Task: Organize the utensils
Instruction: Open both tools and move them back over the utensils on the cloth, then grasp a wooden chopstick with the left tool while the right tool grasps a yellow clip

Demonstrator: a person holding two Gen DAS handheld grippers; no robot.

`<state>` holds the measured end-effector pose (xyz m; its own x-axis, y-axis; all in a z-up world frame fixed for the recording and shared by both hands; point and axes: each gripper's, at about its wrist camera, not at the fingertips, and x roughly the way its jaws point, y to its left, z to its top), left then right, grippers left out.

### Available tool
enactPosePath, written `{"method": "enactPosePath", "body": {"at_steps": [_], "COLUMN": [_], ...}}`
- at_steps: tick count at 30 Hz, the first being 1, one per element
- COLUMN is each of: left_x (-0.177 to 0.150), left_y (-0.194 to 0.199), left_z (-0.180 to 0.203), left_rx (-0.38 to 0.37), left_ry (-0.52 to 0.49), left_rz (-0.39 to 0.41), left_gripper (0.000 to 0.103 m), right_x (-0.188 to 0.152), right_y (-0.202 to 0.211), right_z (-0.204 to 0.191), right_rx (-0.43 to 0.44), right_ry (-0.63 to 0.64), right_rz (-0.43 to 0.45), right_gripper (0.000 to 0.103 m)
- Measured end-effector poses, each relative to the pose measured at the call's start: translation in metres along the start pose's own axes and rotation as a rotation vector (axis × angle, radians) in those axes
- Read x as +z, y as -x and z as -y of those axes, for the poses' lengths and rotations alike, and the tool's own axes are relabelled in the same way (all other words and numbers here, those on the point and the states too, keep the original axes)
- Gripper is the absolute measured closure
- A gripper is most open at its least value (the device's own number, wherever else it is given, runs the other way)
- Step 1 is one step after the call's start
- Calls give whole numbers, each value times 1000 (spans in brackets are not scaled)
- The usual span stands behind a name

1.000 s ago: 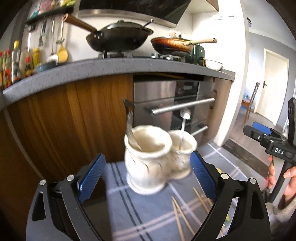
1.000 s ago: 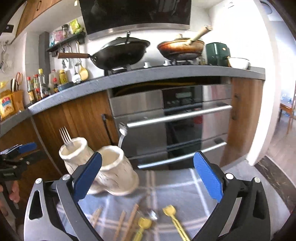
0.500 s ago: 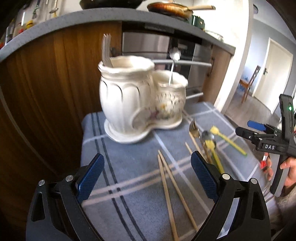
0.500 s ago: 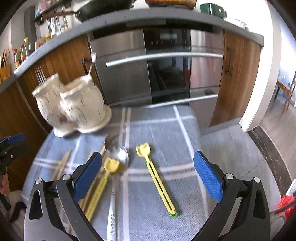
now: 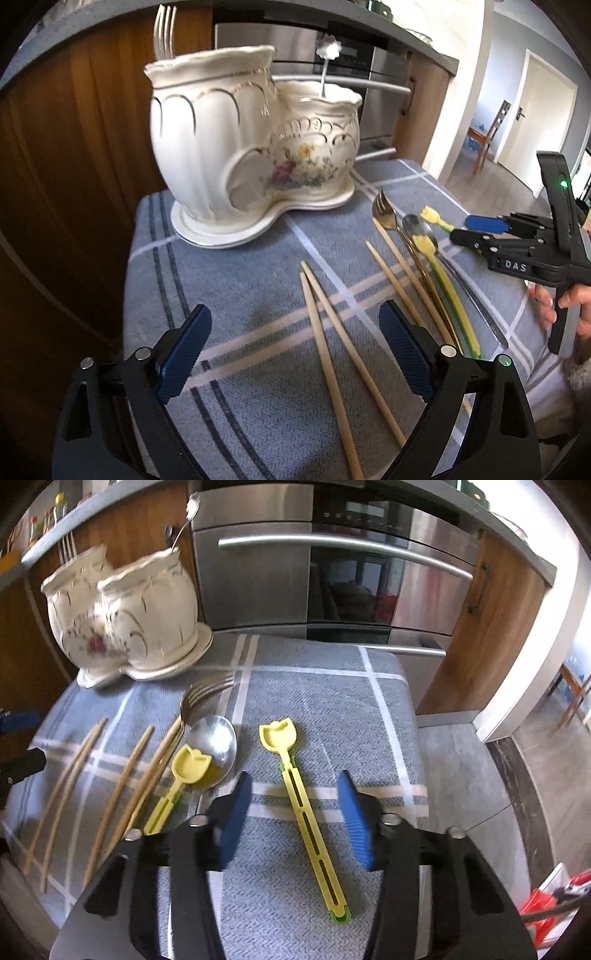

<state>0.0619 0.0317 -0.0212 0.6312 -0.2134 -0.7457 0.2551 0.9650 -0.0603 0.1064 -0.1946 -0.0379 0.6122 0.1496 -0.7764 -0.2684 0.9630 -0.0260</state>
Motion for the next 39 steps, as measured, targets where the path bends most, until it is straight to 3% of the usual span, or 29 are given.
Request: {"method": "enactPosePath", "body": {"at_steps": [5, 9, 11, 13, 16, 25, 26, 28, 36, 39], "left_x": [-4, -7, -8, -9, -10, -10, -10, -8, -8, -5], "left_y": [-9, -14, -15, -16, -18, -19, -19, -20, -14, -1], "left_z": [0, 1, 1, 2, 9, 27, 26, 24, 16, 16], "left_rx": [-32, -41, -41, -48, -14, 28, 28, 44, 5, -16], "left_ry": [-7, -11, -13, -17, -57, -140, -140, -136, -108, -93], "left_rz": [-47, -83, -96, -110, -121, -170, -170, -163, -124, -71], "left_gripper": [25, 43, 48, 60, 66, 74, 77, 94, 97, 97], "right_x": [1, 0, -1, -2, -3, -6, -6, -6, -5, -3], "right_y": [-6, -7, -6, -6, -4, -3, -3, -1, 12, 21], "right_z": [-1, -2, -2, -2, -4, -5, -5, -2, 10, 13], "right_rx": [0, 33, 37, 41, 46, 60, 65, 90, 151, 167], "right_ry": [16, -6, -12, -14, -14, -10, -16, -34, -102, -125], "right_rz": [-25, -29, -26, -24, -22, -17, -15, -5, 64, 106], "right_gripper": [72, 88, 90, 92, 93, 93, 93, 93, 93, 93]}}
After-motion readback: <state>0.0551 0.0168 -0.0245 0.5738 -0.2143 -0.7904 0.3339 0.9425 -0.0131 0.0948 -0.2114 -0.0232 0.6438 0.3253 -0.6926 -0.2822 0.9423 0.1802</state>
